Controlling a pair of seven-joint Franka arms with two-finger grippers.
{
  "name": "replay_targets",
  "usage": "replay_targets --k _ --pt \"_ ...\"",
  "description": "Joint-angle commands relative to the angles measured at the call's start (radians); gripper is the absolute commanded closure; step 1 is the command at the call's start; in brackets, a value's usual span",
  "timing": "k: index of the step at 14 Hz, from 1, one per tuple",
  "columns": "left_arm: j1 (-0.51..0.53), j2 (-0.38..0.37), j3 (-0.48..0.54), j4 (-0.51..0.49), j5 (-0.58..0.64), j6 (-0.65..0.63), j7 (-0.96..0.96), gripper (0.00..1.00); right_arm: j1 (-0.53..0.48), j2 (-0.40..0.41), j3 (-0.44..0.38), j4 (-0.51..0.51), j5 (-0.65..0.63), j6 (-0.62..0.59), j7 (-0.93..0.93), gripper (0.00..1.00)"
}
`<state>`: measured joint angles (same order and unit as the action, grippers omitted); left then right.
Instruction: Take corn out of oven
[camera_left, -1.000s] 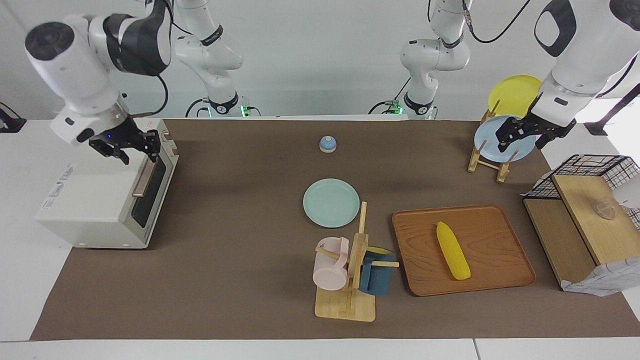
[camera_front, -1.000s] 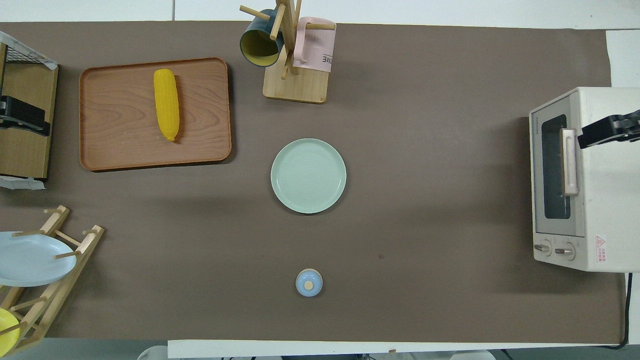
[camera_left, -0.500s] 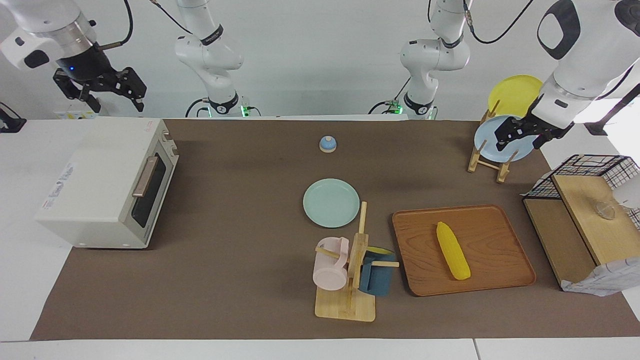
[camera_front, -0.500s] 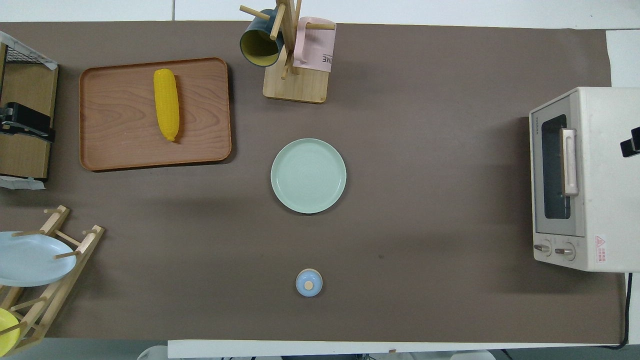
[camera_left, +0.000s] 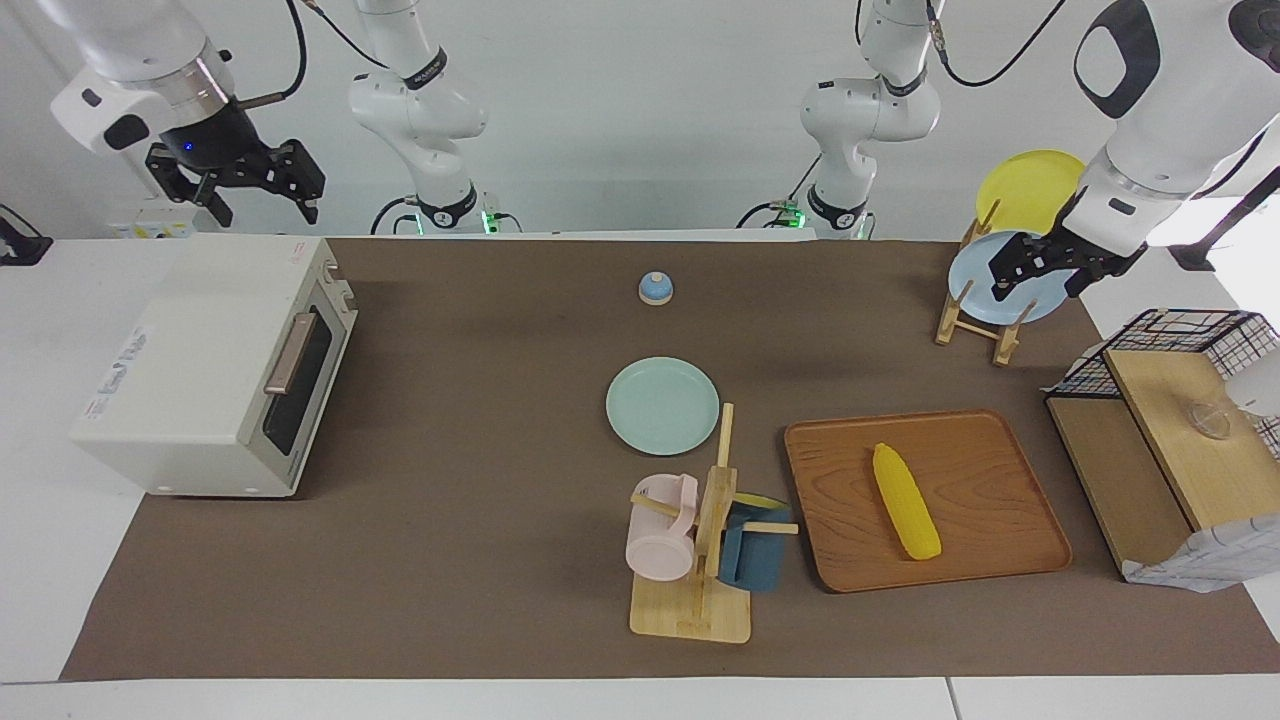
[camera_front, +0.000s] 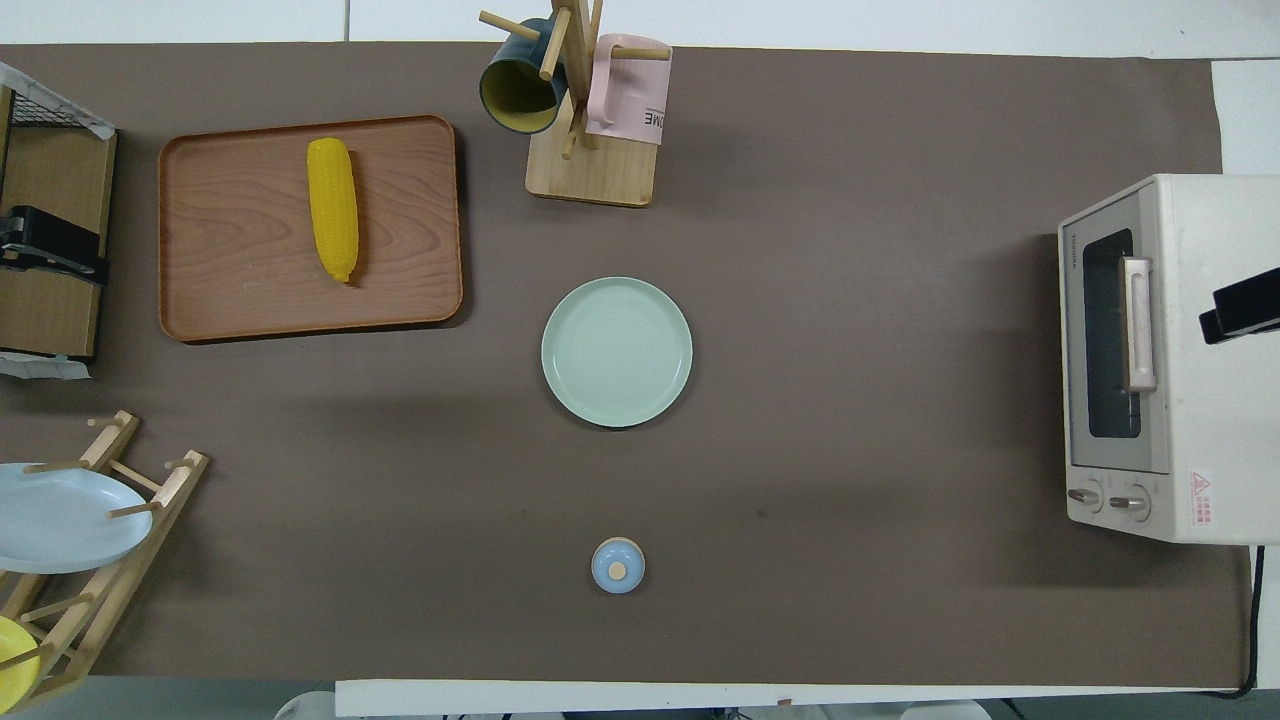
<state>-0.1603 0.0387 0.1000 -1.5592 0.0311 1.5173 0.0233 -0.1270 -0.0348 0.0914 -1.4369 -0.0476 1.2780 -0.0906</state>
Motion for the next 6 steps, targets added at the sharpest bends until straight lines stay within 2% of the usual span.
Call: replay_targets --k 1,6 --pt "0.013 -0.025 -0.006 -0.027 -0.013 -0.003 0.01 0.0 -0.011 -0.021 -0.013 -0.06 -0.003 0.044 0.003 0.0" --pt "0.013 -0.026 -0.006 -0.027 -0.013 -0.005 0.01 0.0 -0.017 -0.014 -0.01 -0.059 0.0 0.078 0.005 0.0"
